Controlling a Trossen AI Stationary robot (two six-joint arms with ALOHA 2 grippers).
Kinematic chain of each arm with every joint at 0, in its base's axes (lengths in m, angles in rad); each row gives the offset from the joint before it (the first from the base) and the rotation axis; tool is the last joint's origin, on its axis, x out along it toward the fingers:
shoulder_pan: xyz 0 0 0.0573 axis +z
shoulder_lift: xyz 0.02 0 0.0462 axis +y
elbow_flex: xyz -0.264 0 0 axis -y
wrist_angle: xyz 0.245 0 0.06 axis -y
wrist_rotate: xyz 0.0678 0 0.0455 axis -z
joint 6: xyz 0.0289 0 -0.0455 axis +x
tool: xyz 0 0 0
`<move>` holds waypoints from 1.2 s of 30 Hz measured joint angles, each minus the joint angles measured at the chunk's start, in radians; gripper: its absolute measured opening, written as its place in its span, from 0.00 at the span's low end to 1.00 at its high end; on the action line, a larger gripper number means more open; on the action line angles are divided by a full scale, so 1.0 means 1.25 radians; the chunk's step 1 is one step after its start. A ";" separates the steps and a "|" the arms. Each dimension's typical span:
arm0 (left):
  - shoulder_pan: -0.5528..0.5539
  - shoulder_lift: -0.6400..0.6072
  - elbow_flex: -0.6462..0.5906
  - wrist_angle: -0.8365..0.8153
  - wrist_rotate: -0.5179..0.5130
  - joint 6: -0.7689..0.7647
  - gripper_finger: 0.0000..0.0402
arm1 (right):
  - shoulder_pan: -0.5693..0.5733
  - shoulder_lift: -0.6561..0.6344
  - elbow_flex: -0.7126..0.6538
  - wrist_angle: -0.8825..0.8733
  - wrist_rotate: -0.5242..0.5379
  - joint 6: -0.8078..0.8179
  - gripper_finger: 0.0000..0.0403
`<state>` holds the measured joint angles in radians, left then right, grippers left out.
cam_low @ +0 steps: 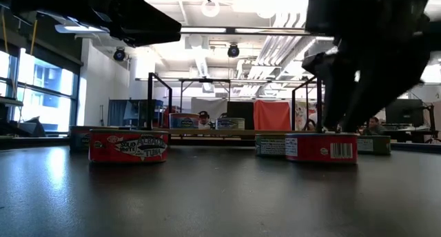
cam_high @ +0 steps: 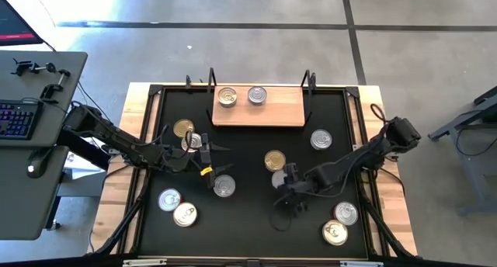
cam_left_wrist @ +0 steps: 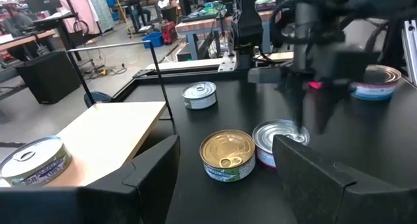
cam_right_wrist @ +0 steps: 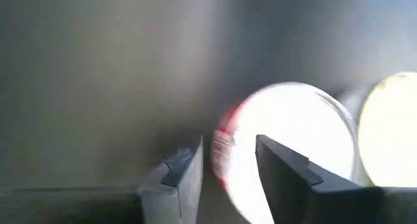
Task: Stack canned seafood by type on shelf
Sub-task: Put the top right red canned tuna on the shelf
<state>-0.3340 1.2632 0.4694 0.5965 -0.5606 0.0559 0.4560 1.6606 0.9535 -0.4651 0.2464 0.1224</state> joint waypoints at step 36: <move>0.112 0.466 0.233 0.006 0.402 0.089 0.59 | -0.046 0.042 -0.001 0.010 0.153 0.779 0.00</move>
<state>-0.1936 1.8455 0.7603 0.6035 -0.0575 0.1677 0.3986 1.7130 0.9525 -0.4530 0.4372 1.0964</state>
